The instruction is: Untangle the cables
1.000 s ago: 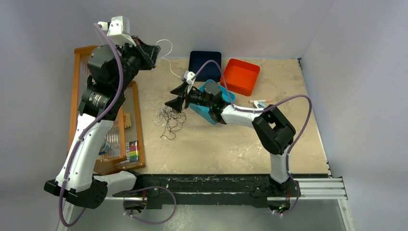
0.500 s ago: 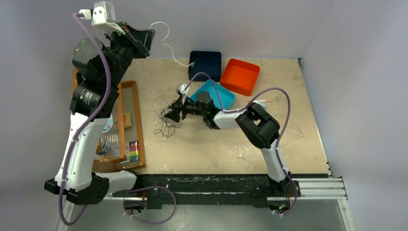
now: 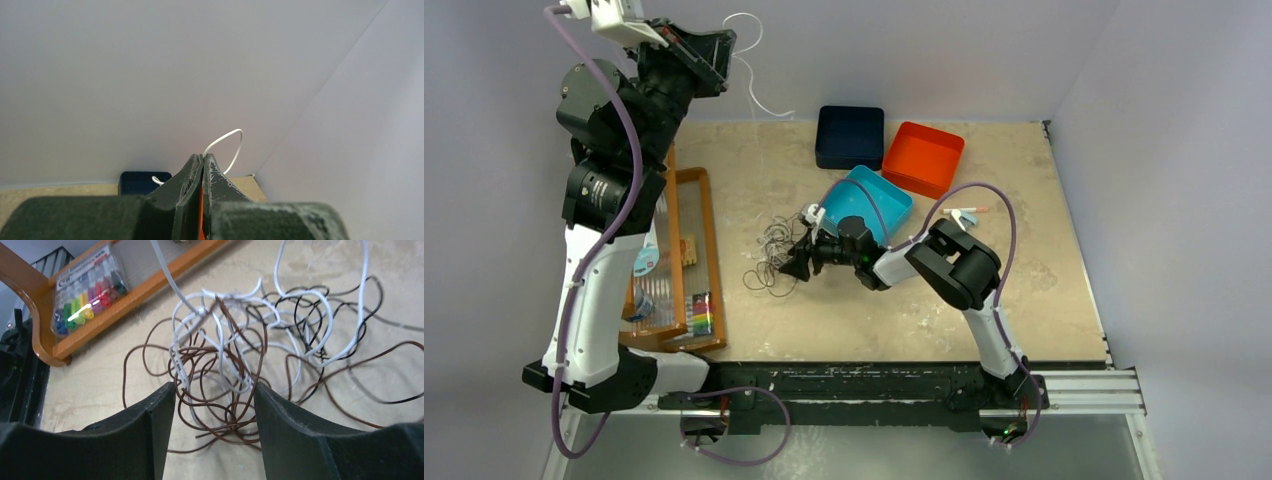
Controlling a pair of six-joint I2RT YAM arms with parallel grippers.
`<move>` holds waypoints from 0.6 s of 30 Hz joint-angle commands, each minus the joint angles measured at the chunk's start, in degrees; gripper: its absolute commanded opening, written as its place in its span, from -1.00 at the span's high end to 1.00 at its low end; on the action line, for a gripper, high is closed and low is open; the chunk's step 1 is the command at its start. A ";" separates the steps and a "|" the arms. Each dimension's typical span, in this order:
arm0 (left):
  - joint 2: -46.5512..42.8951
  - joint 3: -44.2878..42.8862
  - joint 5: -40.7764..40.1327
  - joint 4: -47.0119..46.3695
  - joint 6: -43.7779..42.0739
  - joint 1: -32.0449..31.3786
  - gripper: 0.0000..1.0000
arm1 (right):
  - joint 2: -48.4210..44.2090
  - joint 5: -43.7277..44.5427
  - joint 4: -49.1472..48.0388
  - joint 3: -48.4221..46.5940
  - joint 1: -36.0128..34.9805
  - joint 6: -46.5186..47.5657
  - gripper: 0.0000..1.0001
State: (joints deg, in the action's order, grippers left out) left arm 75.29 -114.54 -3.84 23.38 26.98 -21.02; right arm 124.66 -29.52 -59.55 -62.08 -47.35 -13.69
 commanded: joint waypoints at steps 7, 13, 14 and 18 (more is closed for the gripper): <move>1.91 -10.35 -3.51 -4.40 -0.52 -0.07 1.00 | -2.53 2.46 -3.57 2.36 -0.46 0.95 -0.27; 3.85 -13.90 -3.55 -5.88 -1.21 -0.04 1.00 | -4.99 3.80 -4.37 4.06 -0.46 0.78 -0.29; 4.11 -14.38 -3.55 -6.32 -1.32 0.00 1.00 | -5.72 4.07 -4.01 4.26 -0.46 1.02 -0.30; 4.99 -16.48 -2.93 -6.62 -1.64 -0.03 1.00 | -10.25 4.10 -4.29 6.15 -0.46 1.19 -0.33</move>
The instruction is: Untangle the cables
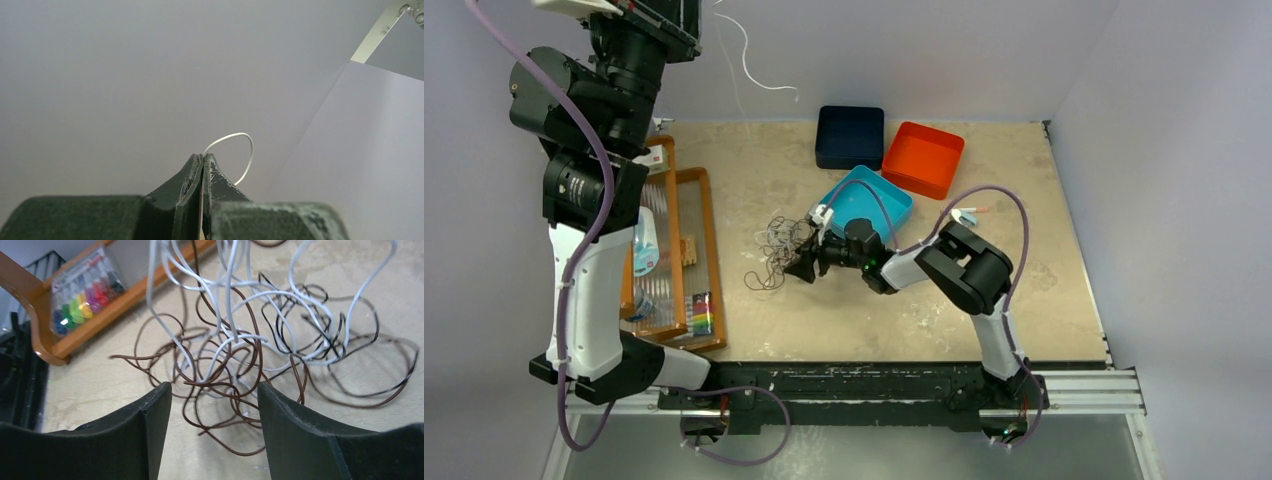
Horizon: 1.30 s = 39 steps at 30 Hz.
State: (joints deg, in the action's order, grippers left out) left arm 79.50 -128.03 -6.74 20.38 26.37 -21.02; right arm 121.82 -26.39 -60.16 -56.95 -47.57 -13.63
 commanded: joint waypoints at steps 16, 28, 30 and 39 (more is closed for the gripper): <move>-8.06 13.09 -2.49 -3.99 -0.76 -0.03 1.00 | -23.67 3.46 6.71 -3.62 -0.24 9.58 -0.68; -5.74 7.39 0.52 -4.41 1.17 0.01 1.00 | -2.32 0.76 10.38 -30.09 -0.24 8.00 -0.52; -4.90 5.61 1.19 -5.31 2.11 0.01 1.00 | 0.23 -0.27 11.03 -31.98 -0.28 7.41 -0.42; 0.84 -3.06 3.12 -10.26 6.23 -0.04 1.00 | 3.49 -0.07 11.60 -26.49 -2.14 7.55 0.01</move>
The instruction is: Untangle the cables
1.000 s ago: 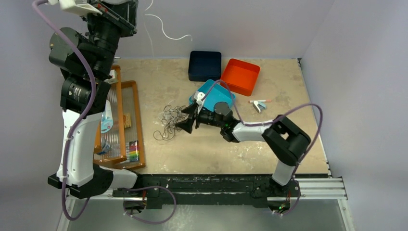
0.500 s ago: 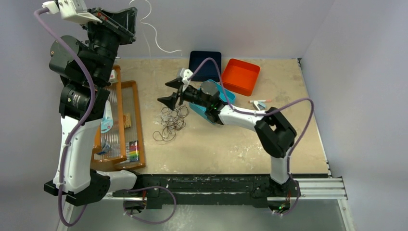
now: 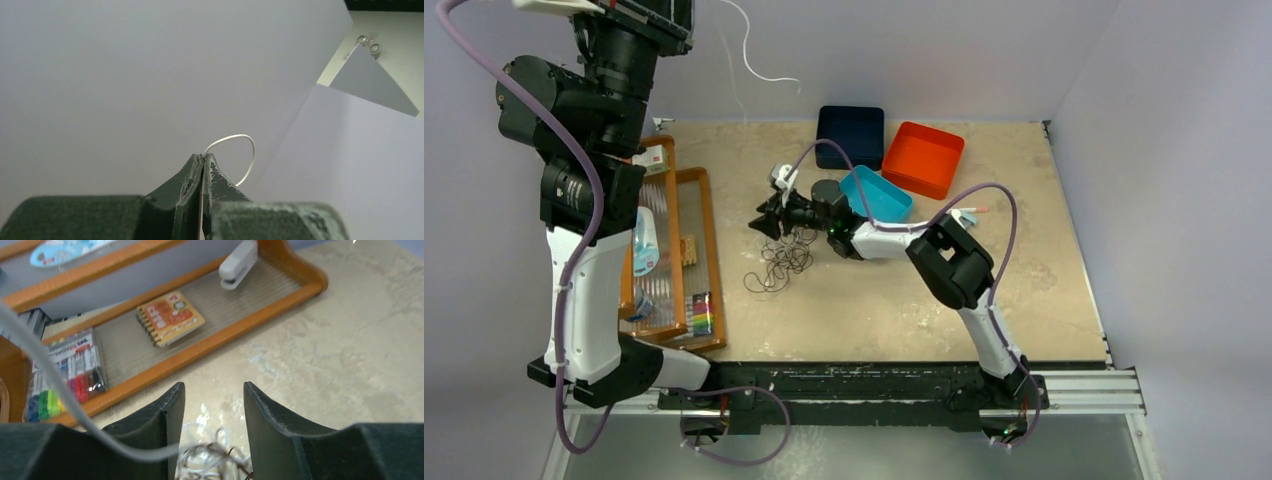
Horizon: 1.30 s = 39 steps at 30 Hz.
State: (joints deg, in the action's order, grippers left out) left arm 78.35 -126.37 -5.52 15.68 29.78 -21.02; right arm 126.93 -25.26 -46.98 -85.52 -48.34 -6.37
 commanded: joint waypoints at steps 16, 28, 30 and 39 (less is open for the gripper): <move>5.41 -8.50 -0.69 -11.26 3.18 -0.04 1.00 | -11.62 0.96 -8.71 30.30 -2.01 -5.06 0.19; 2.80 -4.21 -1.05 -9.27 1.79 -0.07 1.00 | -37.06 10.88 -8.67 50.10 -2.11 -5.96 -0.13; 2.12 -3.16 -1.34 -9.16 1.42 0.01 1.00 | -41.76 11.58 -5.44 50.98 -2.11 -5.02 -0.20; 1.23 -2.17 -0.85 -8.53 1.21 0.01 1.00 | -48.20 14.49 -0.50 43.67 -2.02 -0.39 -0.58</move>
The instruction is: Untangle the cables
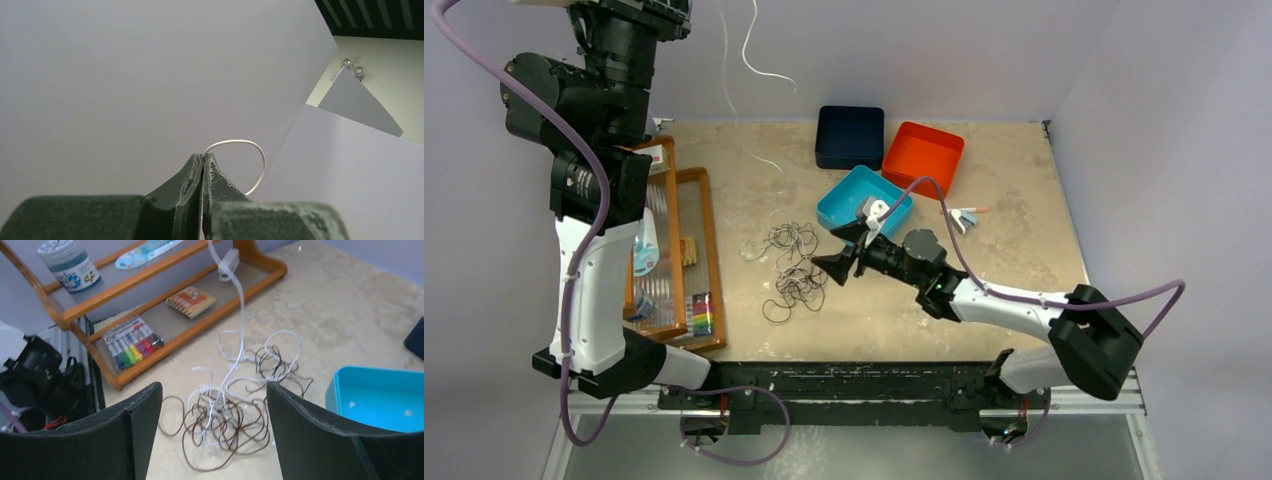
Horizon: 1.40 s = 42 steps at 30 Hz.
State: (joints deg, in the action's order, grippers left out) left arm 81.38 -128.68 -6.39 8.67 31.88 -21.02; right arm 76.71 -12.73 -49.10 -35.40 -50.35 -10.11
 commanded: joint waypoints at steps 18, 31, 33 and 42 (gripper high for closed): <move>-4.36 3.79 -1.25 -0.73 -2.06 -0.01 1.00 | 26.04 -0.11 1.09 -24.06 0.07 0.84 0.22; -15.82 25.65 -14.31 4.58 -6.57 -0.06 1.00 | -1.60 10.04 23.68 -24.47 0.08 8.50 1.00; -17.58 29.57 -15.25 4.89 -6.72 0.00 1.00 | -2.83 12.74 28.58 -27.93 0.07 10.20 1.00; -21.23 38.27 -16.94 6.11 -5.88 -0.06 1.00 | -2.06 17.05 37.00 -36.96 0.07 15.65 1.00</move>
State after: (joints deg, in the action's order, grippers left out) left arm 62.11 -92.16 -21.56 15.84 26.63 -21.02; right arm 73.87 0.99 -16.64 -69.23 -50.30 2.07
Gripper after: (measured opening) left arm 0.008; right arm 0.008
